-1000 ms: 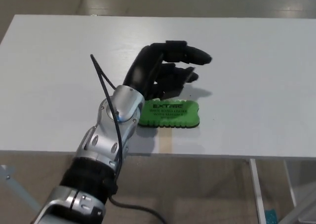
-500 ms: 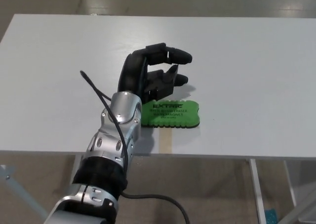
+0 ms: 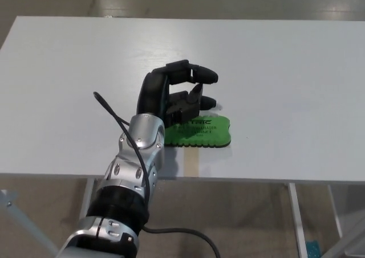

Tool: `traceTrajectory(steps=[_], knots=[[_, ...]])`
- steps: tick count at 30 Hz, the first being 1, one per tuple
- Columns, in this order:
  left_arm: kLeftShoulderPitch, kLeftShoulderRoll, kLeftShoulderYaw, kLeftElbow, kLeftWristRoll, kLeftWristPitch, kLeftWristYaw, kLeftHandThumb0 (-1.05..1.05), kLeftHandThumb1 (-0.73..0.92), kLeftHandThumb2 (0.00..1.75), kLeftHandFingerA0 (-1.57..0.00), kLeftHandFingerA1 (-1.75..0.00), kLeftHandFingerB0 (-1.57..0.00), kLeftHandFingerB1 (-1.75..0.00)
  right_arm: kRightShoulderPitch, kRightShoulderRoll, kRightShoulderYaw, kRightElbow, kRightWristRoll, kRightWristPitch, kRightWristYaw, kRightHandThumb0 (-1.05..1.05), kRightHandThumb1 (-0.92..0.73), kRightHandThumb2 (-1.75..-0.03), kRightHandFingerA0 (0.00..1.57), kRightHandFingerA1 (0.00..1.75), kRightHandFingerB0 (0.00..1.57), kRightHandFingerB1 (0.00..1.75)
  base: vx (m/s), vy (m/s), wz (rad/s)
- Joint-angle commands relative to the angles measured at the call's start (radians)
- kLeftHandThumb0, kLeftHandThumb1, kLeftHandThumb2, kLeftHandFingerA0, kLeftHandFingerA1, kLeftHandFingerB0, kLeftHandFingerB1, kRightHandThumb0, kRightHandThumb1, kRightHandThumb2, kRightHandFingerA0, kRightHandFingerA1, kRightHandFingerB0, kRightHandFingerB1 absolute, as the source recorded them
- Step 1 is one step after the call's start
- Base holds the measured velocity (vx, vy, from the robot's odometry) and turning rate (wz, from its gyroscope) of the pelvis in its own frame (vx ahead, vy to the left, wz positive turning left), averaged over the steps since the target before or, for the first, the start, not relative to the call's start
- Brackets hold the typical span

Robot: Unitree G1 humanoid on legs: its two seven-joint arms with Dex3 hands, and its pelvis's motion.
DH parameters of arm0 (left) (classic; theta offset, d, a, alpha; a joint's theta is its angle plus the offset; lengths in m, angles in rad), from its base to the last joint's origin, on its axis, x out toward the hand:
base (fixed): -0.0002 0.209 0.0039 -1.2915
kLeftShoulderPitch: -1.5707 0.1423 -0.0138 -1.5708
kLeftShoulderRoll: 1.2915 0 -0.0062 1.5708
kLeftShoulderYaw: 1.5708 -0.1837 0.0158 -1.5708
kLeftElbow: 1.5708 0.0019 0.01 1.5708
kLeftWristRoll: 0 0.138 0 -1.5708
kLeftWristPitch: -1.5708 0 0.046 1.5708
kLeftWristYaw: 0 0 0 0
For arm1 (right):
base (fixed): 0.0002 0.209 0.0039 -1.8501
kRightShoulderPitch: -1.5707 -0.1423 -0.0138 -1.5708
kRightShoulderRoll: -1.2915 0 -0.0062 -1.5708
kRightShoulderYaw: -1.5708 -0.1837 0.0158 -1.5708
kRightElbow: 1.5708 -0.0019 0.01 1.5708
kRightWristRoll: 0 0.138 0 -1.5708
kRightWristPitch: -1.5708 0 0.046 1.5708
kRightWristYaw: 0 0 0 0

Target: Use the left hand to press on the green eraser and wipe the desk from center to the left and then back to center.

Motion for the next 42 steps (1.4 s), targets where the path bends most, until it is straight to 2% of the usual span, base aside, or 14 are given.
traceTrajectory(steps=[1, 14, 27, 32, 42], knots=[[0.032, 0.006, -0.023, 0.013, 0.017, -0.010, -0.010, -0.13, 0.77, 0.76, -1.04, -0.67, -0.92, -0.99, 0.010, -0.008, -0.003, -0.005, 0.007, -0.003, 0.012, -0.40, -0.73, -0.62, 0.59, 0.47, 0.61, 0.40, 0.00, 0.000, 0.00], [0.050, 0.025, -0.068, 0.080, 0.044, -0.054, -0.001, -0.11, 0.75, 0.76, -1.05, -0.68, -0.92, -0.98, 0.004, -0.016, 0.013, 0.002, -0.008, -0.014, 0.012, -0.41, -0.74, -0.63, 0.59, 0.47, 0.62, 0.40, 0.00, 0.000, 0.00], [0.092, -0.006, -0.027, 0.117, -0.004, -0.077, -0.002, -0.11, 0.75, 0.76, -1.05, -0.70, -0.96, -0.99, -0.028, -0.010, 0.005, 0.003, 0.016, 0.003, 0.022, -0.42, -0.73, -0.63, 0.61, 0.47, 0.63, 0.41, 0.00, 0.000, 0.00], [0.151, -0.019, -0.017, 0.127, -0.010, -0.125, -0.008, -0.12, 0.77, 0.77, -1.05, -0.69, -0.97, -0.96, -0.023, -0.007, 0.003, 0.003, 0.018, -0.003, 0.027, -0.42, -0.74, -0.62, 0.62, 0.49, 0.64, 0.41, 0.00, 0.000, 0.00], [0.155, 0.019, -0.006, 0.148, -0.002, -0.147, 0.000, -0.12, 0.78, 0.76, -1.05, -0.70, -0.96, -0.95, -0.024, -0.005, 0.002, 0.008, 0.018, 0.009, 0.029, -0.43, -0.75, -0.63, 0.63, 0.50, 0.65, 0.41, 0.00, 0.000, 0.00]])
